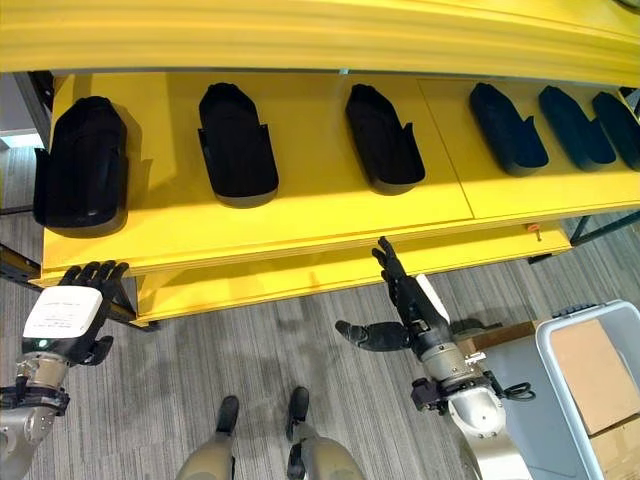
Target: Move parts from the plastic box to the shelf.
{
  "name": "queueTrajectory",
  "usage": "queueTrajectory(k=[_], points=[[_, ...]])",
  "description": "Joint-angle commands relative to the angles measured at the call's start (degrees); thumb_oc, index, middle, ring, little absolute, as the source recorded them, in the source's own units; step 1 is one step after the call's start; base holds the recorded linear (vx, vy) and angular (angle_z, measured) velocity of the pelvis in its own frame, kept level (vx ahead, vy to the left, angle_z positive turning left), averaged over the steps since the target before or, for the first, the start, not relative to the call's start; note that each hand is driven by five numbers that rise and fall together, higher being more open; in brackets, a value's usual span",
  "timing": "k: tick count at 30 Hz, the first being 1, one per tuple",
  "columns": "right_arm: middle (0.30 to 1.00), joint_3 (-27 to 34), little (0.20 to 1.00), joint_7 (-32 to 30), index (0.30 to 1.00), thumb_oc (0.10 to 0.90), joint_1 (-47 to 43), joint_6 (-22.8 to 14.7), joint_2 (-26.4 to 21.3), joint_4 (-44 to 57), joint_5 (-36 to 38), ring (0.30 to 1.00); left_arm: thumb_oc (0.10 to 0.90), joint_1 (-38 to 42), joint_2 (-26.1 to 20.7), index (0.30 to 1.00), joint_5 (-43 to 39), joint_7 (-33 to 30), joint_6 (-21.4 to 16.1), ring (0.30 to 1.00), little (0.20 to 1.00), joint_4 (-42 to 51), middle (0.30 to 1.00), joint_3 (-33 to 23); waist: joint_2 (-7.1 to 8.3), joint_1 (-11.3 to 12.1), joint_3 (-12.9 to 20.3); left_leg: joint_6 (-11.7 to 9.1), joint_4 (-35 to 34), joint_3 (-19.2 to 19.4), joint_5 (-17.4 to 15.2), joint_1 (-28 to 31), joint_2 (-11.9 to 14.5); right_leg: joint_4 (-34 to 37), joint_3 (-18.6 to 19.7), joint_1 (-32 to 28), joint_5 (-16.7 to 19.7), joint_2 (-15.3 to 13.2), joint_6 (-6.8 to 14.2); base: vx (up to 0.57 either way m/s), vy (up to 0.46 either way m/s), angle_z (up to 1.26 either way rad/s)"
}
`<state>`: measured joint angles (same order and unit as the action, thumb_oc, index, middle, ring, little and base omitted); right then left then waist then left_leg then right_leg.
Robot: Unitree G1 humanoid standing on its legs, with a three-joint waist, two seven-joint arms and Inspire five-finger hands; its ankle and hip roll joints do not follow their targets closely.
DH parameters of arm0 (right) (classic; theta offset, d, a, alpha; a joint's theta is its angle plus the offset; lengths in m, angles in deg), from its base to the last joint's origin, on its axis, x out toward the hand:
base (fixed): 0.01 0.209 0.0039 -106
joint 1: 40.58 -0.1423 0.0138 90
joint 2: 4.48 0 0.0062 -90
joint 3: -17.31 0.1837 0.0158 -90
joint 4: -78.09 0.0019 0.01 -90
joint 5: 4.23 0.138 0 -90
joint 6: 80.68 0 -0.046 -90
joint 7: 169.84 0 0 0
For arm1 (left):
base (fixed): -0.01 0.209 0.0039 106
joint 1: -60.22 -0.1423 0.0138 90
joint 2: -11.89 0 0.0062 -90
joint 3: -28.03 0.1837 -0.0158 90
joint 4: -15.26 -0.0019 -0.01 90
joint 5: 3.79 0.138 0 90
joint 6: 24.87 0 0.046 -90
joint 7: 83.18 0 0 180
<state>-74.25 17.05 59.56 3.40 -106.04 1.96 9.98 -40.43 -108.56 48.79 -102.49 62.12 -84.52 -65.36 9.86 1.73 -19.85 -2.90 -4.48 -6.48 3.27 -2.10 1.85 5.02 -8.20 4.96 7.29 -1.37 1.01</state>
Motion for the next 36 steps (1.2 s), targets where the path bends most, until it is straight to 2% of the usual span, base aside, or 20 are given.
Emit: queueTrajectory(k=[1, 10, 24, 36], points=[[1.0, 1.6, 1.0, -1.5, 1.0, 0.9, -4.2, -6.1, -2.1, 8.0, 0.0, 1.0, 0.9, 5.7, -4.8, 1.0, -1.8, -2.3, 2.1, 1.0, 1.0, -4.4, 1.0, -3.6, 1.25, -1.4, 2.3, 4.1, 1.3, 2.7, -3.5, -1.7, -3.1, -1.0, -0.3, -0.7, -3.4, -2.8, 4.9, 0.0, 0.0, 0.0], [1.0, 1.8, 1.0, -1.3, 1.0, 0.9, -4.4, -5.6, -1.9, 8.4, 0.2, 1.0, 0.9, 5.7, -4.6, 1.0, -2.9, -3.0, 2.7, 1.0, 1.0, -2.6, 1.0, -6.3, 1.73, -1.3, 2.5, 4.1, 1.5, 2.7, -3.7, -1.9, -3.0, -1.1, -0.3, -0.6, -3.4, -2.8, 4.9, 0.0, 0.0, 0.0], [1.0, 1.9, 1.0, -1.1, 1.0, 0.9, -5.3, -5.5, -1.8, 8.7, 0.2, 1.0, 0.9, 1.6, -4.3, 1.0, -2.8, -5.3, 0.2, 1.0, 1.0, 10.0, 1.0, -13.9, 1.72, -0.8, 2.8, 4.2, 1.3, 2.4, -3.8, -1.7, -3.2, -0.9, -0.2, -0.8, -3.5, -2.8, 4.8, 0.0, 0.0, 0.0], [1.0, 1.8, 1.0, -1.0, 1.0, 0.9, -5.3, -5.2, -1.9, 8.9, -0.3, 1.0, 0.9, 1.8, -4.8, 1.0, -2.9, -4.8, -0.1, 1.0, 1.0, 9.1, 1.0, -12.9, 1.64, -0.8, 2.9, 4.2, 1.3, 2.3, -3.8, -1.6, -3.3, -1.0, -0.2, -0.8, -3.4, -2.8, 4.8, 0.0, 0.0, 0.0]])
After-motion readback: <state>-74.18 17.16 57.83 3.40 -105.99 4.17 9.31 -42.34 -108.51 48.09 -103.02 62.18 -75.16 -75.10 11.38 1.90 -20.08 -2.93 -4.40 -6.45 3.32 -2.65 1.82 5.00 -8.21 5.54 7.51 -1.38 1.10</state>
